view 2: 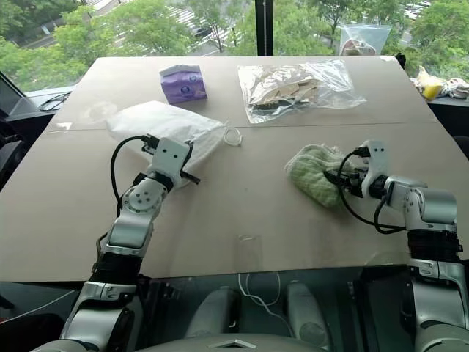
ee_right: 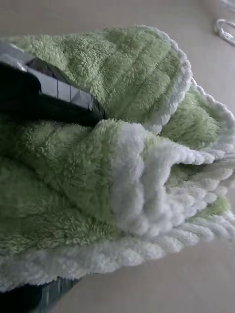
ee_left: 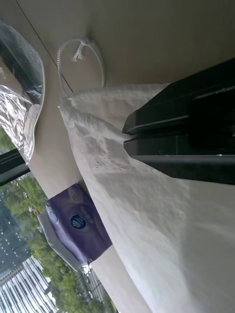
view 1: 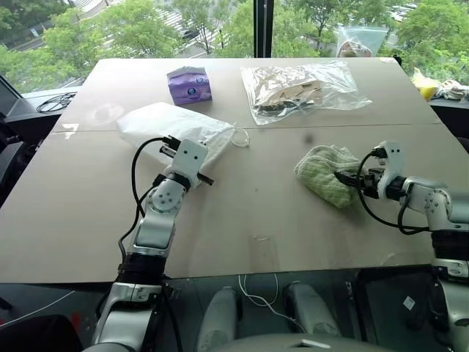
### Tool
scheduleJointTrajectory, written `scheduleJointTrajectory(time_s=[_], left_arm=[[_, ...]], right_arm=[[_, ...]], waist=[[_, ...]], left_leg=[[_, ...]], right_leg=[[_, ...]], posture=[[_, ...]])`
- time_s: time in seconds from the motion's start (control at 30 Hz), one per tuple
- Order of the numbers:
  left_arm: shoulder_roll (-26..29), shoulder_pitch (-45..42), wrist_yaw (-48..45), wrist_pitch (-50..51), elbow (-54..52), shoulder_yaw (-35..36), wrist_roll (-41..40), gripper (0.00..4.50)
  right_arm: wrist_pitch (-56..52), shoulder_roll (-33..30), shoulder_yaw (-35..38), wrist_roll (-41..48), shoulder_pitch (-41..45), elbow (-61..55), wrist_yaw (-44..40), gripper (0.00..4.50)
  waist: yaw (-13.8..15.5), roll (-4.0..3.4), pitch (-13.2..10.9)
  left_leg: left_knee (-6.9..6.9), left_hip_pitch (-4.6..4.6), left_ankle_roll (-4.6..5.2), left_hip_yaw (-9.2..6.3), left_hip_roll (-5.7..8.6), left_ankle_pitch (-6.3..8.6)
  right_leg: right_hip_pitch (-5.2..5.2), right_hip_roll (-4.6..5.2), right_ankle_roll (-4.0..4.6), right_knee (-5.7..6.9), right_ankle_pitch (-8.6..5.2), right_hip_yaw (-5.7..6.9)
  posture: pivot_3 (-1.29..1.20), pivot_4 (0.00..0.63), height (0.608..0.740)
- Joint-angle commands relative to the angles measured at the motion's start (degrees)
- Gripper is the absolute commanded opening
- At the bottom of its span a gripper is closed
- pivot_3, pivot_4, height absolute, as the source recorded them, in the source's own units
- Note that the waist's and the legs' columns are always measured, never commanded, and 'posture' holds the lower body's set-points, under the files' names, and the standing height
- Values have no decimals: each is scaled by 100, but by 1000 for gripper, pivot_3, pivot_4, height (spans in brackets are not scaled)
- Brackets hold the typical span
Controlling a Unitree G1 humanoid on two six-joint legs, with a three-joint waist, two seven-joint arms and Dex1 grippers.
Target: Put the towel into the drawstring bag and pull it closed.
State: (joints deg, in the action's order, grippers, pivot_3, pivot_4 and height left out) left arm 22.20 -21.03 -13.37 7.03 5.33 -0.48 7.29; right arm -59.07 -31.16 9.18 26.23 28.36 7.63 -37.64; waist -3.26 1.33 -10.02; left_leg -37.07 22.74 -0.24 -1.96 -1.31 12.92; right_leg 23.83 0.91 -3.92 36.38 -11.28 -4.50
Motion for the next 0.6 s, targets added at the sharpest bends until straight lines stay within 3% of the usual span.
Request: scheduleJointTrajectory(time_s=[0.03, 0.13, 0.3, 0.47, 0.6], left_arm=[[10, 12, 46, -51, -251, 17, 60, 0], [8, -14, 18, -23, -231, 45, 13, 0], [-104, -75, -252, 124, -301, 147, -413, 0], [-307, -63, -800, 613, -709, 342, -1308, 0], [-321, -41, -1035, 980, -1106, 416, -1722, 0]], right_arm=[[-255, 103, -346, 108, -168, 19, -171, 1269], [-301, 146, -257, 207, -181, -6, -173, 77], [-504, 495, 262, 753, -106, -254, -118, 30], [-1291, 1541, 1121, 1797, 108, -927, 551, 30], [-1792, 2448, 1429, 2221, 370, -1433, 1567, 30]], waist=[[-17, 0, 0], [-21, 3, 2], [-40, 3, 2], [-58, -2, -3], [-50, -4, -4]], left_leg=[[-1, 0, 0, 0, 0, 0], [-1, 1, 0, 0, 0, 0], [1, 1, 0, 0, 0, 0], [-1, 19, 0, 0, 0, 0], [-1, 26, 0, -1, 2, 0]], right_leg=[[0, 0, 0, 1, 0, 0], [0, 1, -1, 0, 0, 0], [0, 0, -1, 0, 0, 0], [18, 1, -1, 6, 1, -1], [24, 3, -1, 8, 1, -1]], posture=[[0, 150, 740], [0, 150, 740], [0, 150, 740], [0, 150, 740], [0, 150, 740]])
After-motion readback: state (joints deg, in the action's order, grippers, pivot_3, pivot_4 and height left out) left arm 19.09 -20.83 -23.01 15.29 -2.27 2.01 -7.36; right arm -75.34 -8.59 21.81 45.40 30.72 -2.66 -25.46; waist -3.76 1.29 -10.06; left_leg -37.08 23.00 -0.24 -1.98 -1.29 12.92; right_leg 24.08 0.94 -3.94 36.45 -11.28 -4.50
